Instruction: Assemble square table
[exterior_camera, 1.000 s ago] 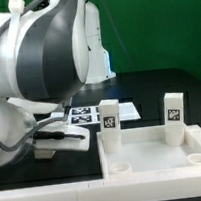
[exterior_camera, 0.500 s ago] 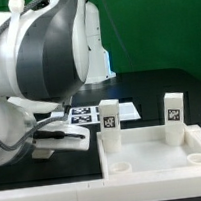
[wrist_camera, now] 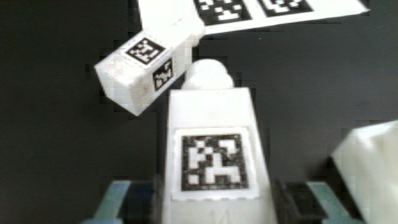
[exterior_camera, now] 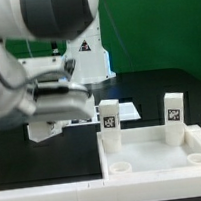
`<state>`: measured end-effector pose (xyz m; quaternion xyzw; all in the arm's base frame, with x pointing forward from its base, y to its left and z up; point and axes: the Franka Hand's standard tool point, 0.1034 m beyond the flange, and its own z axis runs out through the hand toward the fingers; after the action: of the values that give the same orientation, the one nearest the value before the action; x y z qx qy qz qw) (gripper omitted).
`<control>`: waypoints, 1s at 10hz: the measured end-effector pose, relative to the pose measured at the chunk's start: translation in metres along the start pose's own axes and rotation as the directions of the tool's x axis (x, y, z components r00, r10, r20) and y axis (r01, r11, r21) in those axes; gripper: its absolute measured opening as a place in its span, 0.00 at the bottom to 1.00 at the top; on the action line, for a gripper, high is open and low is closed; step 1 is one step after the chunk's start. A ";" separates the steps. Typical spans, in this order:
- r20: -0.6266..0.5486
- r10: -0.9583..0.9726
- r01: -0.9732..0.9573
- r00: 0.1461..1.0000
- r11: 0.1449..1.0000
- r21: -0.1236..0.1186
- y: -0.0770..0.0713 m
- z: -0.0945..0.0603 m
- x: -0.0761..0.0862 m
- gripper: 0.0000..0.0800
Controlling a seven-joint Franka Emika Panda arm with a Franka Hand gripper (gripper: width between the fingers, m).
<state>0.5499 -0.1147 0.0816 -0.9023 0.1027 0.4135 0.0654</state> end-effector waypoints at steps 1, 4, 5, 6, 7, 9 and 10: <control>-0.087 -0.004 0.003 0.996 1.000 -0.005 -0.001 -0.005 0.008 0.36; -0.327 -0.057 0.044 0.943 0.998 -0.047 -0.033 -0.027 0.009 0.36; -0.413 -0.066 0.052 0.908 0.998 -0.045 -0.059 -0.048 0.009 0.36; -0.559 -0.095 0.076 0.823 0.995 -0.058 -0.092 -0.077 0.003 0.36; -0.671 -0.127 0.102 0.731 0.992 -0.077 -0.115 -0.082 -0.009 0.36; -0.743 -0.128 0.099 0.657 0.992 -0.084 -0.110 -0.074 -0.007 0.36; -0.798 -0.130 0.095 0.588 0.991 -0.091 -0.112 -0.082 -0.003 0.36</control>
Offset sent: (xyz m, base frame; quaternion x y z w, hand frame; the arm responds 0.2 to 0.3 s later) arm 0.0284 0.0486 0.0221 -0.0732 0.1807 -0.0621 0.9788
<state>0.6350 -0.0221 0.1408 -0.9974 0.0560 -0.0394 0.0209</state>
